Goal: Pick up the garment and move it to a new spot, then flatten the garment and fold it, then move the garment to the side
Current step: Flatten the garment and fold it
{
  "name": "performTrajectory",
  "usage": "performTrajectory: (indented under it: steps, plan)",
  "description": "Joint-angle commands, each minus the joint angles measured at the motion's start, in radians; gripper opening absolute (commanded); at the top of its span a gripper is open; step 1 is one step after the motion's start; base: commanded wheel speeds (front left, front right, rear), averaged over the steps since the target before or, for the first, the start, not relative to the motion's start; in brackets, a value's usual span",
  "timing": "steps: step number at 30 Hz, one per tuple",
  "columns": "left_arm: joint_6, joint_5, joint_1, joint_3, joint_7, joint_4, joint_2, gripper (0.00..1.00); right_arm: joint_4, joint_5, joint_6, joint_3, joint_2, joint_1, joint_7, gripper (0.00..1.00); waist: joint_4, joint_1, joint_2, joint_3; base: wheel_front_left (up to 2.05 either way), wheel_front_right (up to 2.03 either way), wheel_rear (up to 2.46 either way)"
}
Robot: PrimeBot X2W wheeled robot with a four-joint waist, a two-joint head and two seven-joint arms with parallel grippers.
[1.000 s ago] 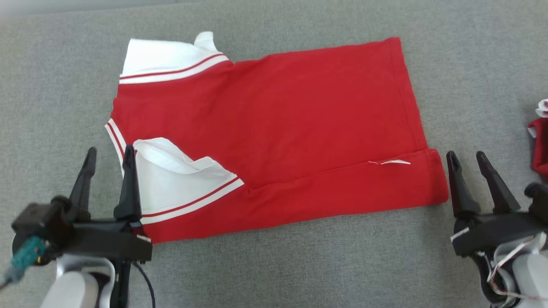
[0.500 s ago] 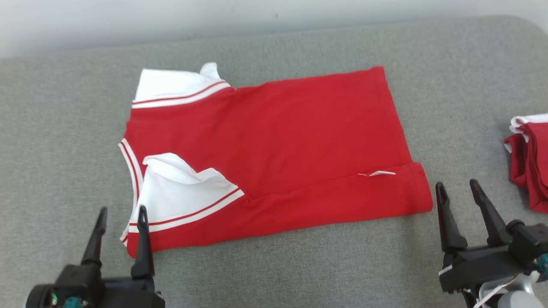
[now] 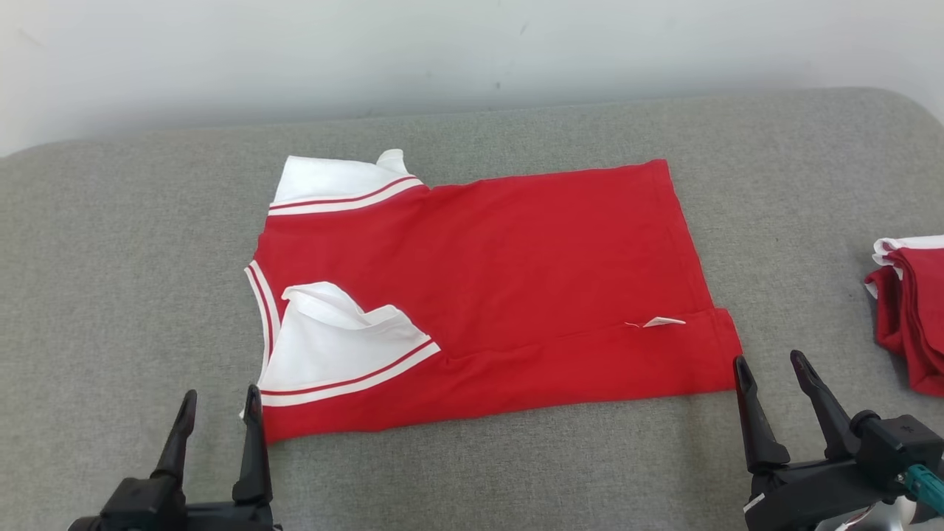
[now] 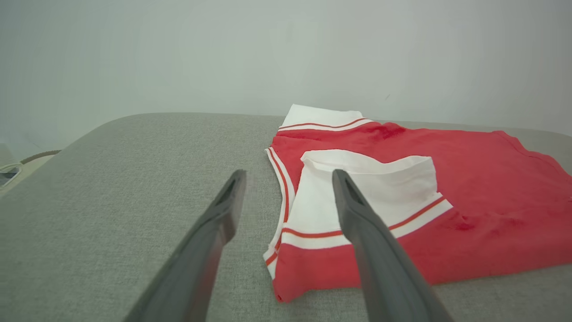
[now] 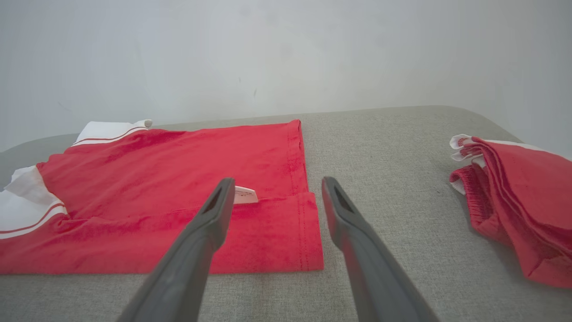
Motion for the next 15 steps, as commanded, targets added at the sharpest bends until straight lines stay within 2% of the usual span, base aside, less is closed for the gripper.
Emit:
performTrajectory:
  steps: [1,15]
  plan:
    - [-0.004,-0.013,-0.008,0.007,-0.008,0.008,-0.003,1.0,-0.004,-0.006,-0.001,-0.002,0.004,0.014,0.0,1.0,0.005,0.0002,0.0001,-0.003,0.0,0.0,0.0]
    - [-0.049,-0.009,-0.034,0.001,-0.018,0.075,-0.026,1.0,0.004,0.011,-0.001,-0.006,0.003,0.005,0.018,1.0,0.01,0.0002,0.0001,0.009,0.0,0.0,0.0]
